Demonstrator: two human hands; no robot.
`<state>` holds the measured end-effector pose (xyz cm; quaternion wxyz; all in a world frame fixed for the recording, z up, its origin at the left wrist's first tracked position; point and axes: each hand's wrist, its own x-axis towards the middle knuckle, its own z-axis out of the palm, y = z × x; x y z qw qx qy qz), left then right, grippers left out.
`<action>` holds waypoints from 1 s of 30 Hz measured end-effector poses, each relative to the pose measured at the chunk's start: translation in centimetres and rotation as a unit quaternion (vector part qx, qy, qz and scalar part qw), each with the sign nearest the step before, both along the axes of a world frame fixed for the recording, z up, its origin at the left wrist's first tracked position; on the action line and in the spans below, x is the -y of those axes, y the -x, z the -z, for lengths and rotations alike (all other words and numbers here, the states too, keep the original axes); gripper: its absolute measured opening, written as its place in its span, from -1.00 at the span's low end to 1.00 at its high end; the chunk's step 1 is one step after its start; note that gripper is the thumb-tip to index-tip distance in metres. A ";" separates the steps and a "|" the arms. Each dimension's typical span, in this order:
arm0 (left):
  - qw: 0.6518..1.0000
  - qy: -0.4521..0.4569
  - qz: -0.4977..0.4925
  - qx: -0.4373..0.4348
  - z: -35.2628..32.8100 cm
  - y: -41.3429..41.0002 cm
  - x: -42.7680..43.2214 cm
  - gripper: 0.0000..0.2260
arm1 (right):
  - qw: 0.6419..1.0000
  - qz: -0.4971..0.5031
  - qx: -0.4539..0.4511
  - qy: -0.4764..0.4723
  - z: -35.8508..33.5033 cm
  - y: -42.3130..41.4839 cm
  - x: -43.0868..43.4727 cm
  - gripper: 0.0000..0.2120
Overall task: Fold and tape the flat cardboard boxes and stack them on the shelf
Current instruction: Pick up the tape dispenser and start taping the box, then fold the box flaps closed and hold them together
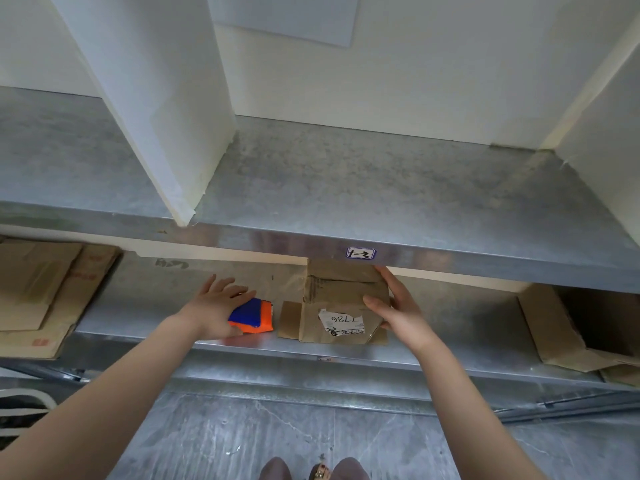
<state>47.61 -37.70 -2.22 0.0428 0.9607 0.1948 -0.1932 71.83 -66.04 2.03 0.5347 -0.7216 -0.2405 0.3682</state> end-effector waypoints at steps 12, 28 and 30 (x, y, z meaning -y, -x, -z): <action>0.903 0.022 -0.005 0.430 -8.2 -5.4 11.5 -0.54 | 0.945 0.018 0.324 0.043 -1.1 1.5 0.2 -0.52; 0.885 0.290 -0.138 0.337 -5.8 -7.2 12.7 -0.43 | 0.983 0.022 0.179 0.037 -1.7 3.1 -0.6 -0.44; 0.860 0.348 -0.178 0.327 -5.8 -7.1 13.2 -0.36 | 0.995 0.024 0.095 -0.006 -1.3 3.2 -0.3 -0.40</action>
